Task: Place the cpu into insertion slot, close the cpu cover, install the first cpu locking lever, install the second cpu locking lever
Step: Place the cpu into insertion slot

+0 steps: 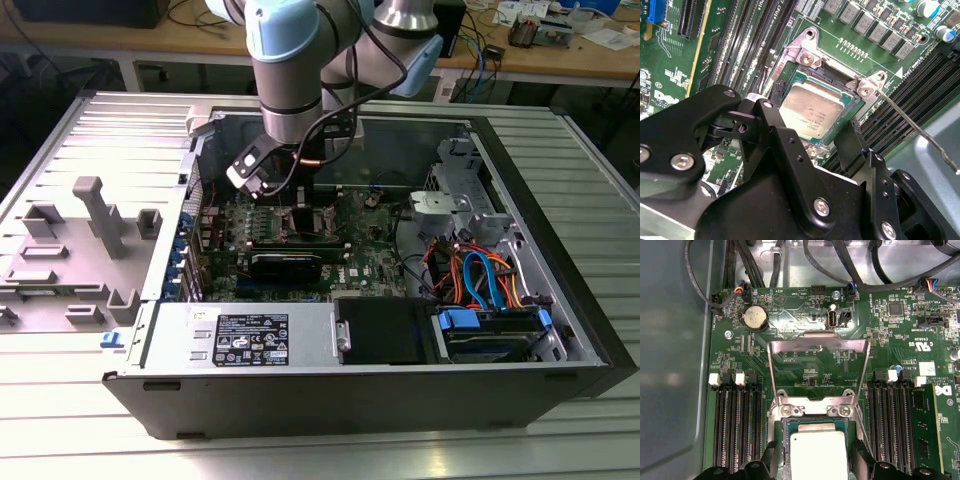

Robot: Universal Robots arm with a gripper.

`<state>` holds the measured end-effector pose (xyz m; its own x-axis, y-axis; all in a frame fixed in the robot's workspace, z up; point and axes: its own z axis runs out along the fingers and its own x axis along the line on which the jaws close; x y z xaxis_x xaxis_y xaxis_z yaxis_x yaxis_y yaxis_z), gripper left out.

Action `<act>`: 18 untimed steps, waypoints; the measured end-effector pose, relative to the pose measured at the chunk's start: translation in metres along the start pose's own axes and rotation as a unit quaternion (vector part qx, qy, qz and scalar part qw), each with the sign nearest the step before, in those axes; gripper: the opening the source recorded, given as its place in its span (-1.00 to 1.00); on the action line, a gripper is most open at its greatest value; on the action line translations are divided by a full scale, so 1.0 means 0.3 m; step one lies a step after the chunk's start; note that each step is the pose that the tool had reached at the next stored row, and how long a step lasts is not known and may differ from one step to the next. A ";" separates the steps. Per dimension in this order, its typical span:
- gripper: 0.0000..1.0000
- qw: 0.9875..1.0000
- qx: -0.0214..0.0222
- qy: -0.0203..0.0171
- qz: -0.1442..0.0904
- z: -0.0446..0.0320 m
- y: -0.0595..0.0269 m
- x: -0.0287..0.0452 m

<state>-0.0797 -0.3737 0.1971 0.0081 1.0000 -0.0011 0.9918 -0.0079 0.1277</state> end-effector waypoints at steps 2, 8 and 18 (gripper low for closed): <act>0.37 1.000 0.000 0.000 0.000 0.000 -0.003 0.000; 0.37 1.000 0.000 0.000 0.000 -0.001 -0.011 0.000; 0.37 1.000 0.000 0.000 0.000 -0.002 -0.013 0.007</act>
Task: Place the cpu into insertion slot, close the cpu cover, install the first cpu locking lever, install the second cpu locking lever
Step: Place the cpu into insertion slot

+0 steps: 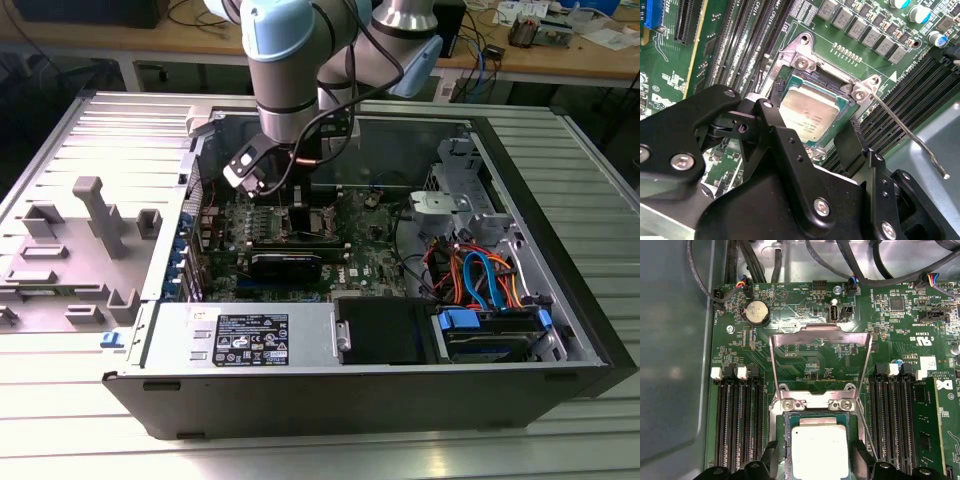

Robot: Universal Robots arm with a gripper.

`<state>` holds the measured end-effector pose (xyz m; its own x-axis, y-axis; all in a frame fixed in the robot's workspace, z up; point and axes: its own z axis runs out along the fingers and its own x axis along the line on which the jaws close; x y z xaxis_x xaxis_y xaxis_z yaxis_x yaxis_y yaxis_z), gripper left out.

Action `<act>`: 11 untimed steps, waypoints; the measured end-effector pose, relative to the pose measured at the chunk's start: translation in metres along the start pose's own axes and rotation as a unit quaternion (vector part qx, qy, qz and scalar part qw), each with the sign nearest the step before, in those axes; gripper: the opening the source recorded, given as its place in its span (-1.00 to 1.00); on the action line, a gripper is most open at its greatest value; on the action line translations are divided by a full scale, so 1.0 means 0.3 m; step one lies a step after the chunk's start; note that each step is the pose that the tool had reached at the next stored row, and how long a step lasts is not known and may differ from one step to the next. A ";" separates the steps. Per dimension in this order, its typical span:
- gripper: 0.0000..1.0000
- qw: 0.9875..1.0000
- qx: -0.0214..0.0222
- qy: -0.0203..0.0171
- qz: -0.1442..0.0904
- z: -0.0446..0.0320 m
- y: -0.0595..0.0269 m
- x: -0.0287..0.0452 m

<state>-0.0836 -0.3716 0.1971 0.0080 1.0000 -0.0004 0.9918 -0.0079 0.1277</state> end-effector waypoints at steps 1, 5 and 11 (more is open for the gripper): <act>0.37 1.000 0.000 0.000 0.000 0.000 0.000 0.001; 0.37 1.000 0.000 0.000 0.000 0.000 0.000 0.004; 0.37 1.000 0.000 0.000 0.001 0.000 -0.003 0.004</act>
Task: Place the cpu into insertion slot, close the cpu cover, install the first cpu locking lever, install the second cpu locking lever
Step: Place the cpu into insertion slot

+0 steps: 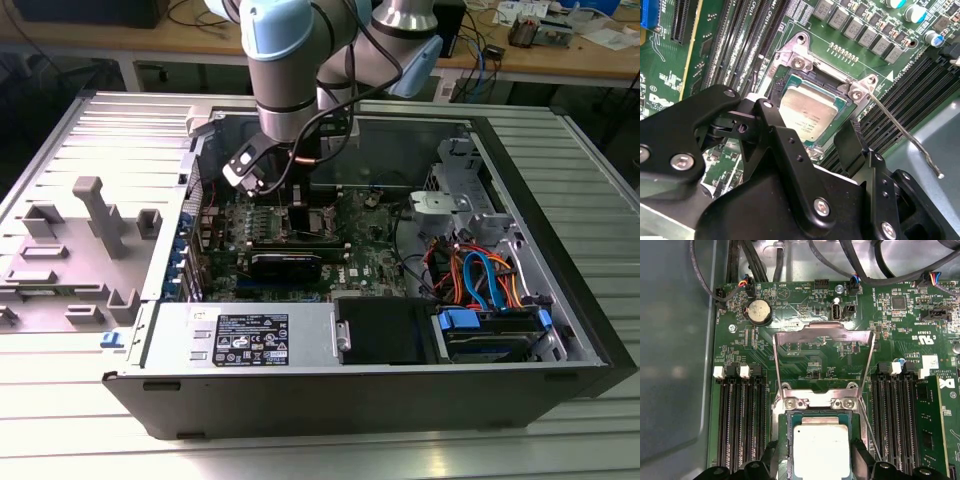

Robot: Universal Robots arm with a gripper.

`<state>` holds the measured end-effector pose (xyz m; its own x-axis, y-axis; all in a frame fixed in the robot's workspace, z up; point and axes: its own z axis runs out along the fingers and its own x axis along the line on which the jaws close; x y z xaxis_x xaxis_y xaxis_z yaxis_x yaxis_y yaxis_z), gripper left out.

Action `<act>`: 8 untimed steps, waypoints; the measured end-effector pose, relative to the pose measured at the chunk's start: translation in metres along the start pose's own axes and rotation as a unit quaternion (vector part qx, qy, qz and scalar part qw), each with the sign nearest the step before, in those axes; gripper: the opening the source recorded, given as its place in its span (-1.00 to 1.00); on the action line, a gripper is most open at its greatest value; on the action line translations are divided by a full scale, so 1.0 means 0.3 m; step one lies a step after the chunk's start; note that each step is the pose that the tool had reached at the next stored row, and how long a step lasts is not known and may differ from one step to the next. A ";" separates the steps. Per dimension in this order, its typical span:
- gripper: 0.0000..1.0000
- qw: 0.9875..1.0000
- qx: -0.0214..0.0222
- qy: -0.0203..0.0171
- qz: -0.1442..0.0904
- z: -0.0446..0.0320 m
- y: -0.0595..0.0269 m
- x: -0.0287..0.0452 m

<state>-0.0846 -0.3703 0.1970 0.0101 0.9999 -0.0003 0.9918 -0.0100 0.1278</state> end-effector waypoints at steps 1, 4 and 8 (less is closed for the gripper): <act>0.37 1.000 0.000 0.000 0.000 0.000 0.000 0.000; 0.37 1.000 0.000 0.000 0.001 0.002 0.001 0.000; 0.37 1.000 0.000 0.000 0.001 0.004 0.009 0.001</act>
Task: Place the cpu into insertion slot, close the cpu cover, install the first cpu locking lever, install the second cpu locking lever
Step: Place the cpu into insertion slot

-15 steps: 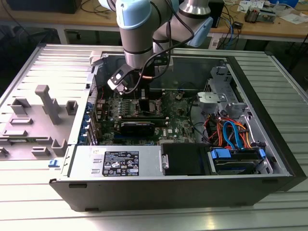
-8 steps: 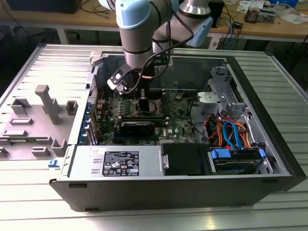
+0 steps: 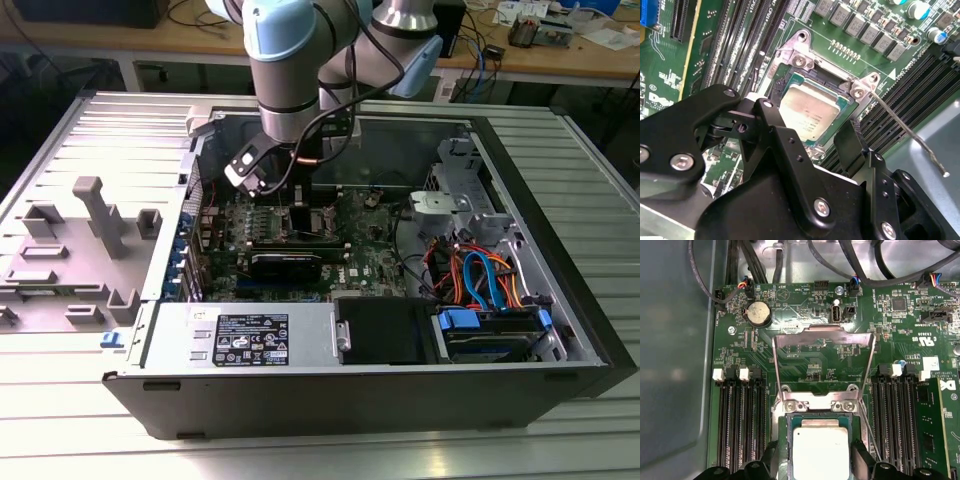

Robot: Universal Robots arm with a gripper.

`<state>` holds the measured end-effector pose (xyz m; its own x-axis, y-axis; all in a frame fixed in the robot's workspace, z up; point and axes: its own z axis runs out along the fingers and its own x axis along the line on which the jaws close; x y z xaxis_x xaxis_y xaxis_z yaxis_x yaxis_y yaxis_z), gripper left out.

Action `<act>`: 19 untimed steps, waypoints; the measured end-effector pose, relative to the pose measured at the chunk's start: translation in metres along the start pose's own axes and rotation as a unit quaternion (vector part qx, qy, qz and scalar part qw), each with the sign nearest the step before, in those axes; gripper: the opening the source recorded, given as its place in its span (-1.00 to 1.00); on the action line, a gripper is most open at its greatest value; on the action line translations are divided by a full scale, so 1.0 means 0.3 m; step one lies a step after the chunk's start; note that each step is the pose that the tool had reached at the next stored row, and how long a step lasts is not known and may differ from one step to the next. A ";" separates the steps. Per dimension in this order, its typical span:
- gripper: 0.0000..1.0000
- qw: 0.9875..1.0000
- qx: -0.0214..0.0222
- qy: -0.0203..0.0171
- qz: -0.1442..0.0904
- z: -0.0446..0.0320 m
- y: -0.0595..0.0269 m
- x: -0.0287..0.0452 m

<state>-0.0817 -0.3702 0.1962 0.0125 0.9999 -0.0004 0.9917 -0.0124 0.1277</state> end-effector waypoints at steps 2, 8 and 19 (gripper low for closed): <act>0.37 1.000 0.000 0.000 0.000 0.000 0.000 0.000; 0.37 1.000 0.000 0.000 0.000 0.000 -0.001 0.000; 0.37 1.000 0.000 -0.002 0.000 0.001 0.005 0.000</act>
<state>-0.0801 -0.3703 0.1960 0.0125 0.9999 -0.0041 0.9918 -0.0119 0.1276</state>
